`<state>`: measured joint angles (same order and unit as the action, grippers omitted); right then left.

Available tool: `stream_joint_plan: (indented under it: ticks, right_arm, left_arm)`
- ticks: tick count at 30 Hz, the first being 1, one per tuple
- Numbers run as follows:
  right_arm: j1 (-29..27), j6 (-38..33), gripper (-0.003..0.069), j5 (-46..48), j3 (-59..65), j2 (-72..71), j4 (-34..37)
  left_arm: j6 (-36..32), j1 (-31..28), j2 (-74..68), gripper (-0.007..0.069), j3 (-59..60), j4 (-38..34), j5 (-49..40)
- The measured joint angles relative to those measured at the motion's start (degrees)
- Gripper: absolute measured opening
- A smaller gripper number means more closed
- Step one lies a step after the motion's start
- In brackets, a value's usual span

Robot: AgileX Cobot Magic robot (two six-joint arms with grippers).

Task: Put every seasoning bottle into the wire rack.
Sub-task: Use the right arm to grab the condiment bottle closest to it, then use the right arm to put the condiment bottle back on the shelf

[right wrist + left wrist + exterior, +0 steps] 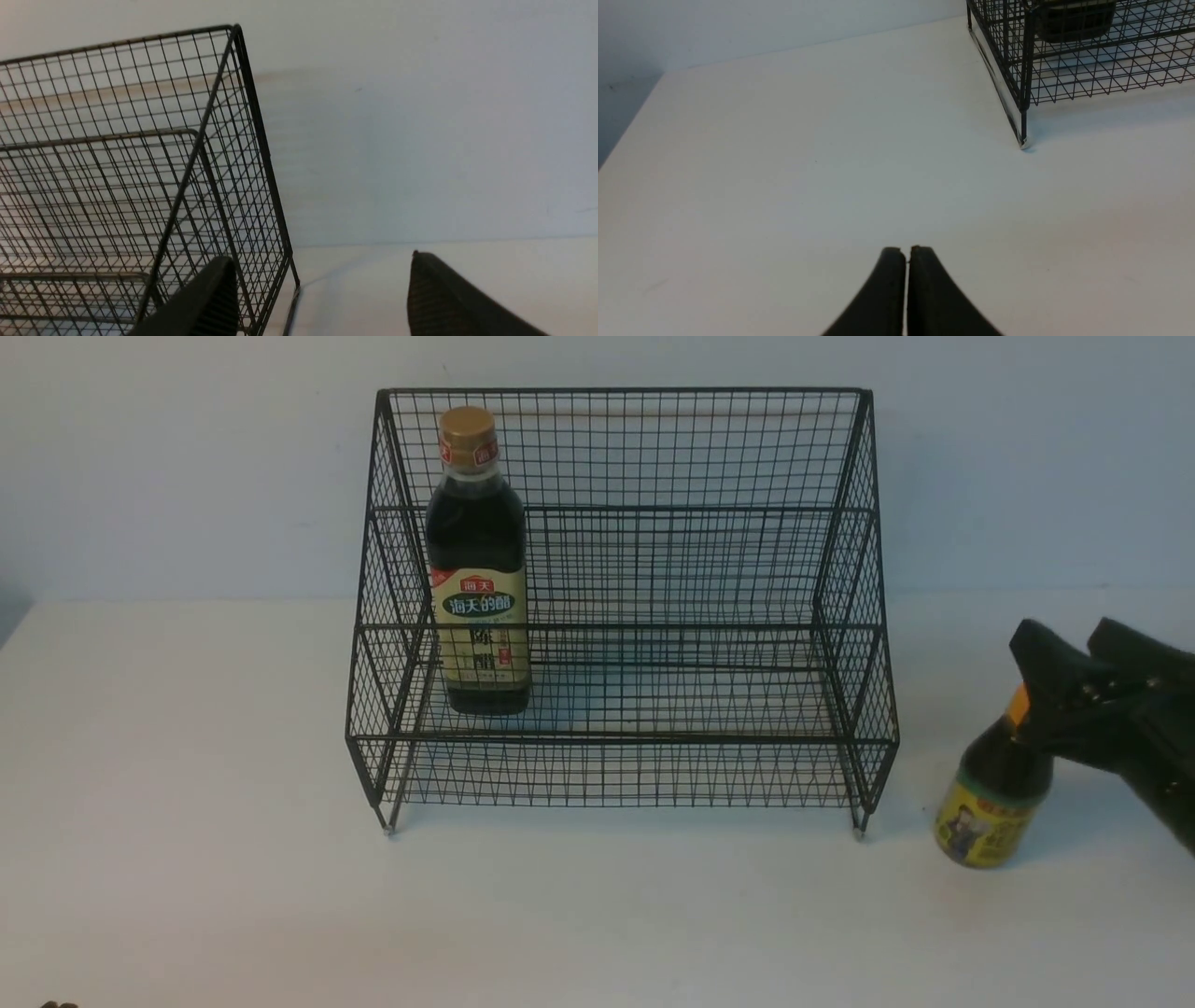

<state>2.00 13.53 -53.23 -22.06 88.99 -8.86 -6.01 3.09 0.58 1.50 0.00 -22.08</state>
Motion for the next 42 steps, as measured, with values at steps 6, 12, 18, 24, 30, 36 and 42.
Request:
stream_joint_plan:
  ticks: [6, 12, 18, 24, 30, 36, 42]
  right_arm:
    - [0.0, 0.3, 0.0424, -0.1, -0.3, 4.0, -0.6]
    - [0.0, 2.4, 0.0285, -0.2, -0.5, 6.0, -4.4]
    - [0.0, 2.5, 0.0285, 3.1, -0.5, 3.7, -7.7]
    - [0.0, 3.5, 0.0285, 17.2, -1.9, -10.5, -10.0]
    - [0.0, 11.2, 0.0285, 31.3, -9.9, -22.8, -17.2]
    - [0.0, 31.1, 0.0284, 32.4, -21.2, -25.0, -30.6]
    - [0.0, 49.1, 0.0283, 26.7, -32.5, -19.3, -45.3]
  left_arm:
    - [0.0, -0.1, 0.0, -0.0005, 0.0, 0.0, 0.0]
    - [0.0, -0.1, 0.0, -0.0005, 0.0, 0.0, 0.0]
    - [0.0, -0.1, 0.0, -0.0005, 0.0, 0.0, 0.0]
    - [0.0, -0.1, 0.0, -0.0005, 0.0, 0.0, 0.0]
    - [0.0, -0.1, 0.0, -0.0005, 0.0, 0.0, 0.0]
    - [0.0, -0.1, 0.0, -0.0005, 0.0, 0.0, 0.0]
    - [0.0, -0.1, 0.0, -0.0005, 0.0, 0.0, 0.0]
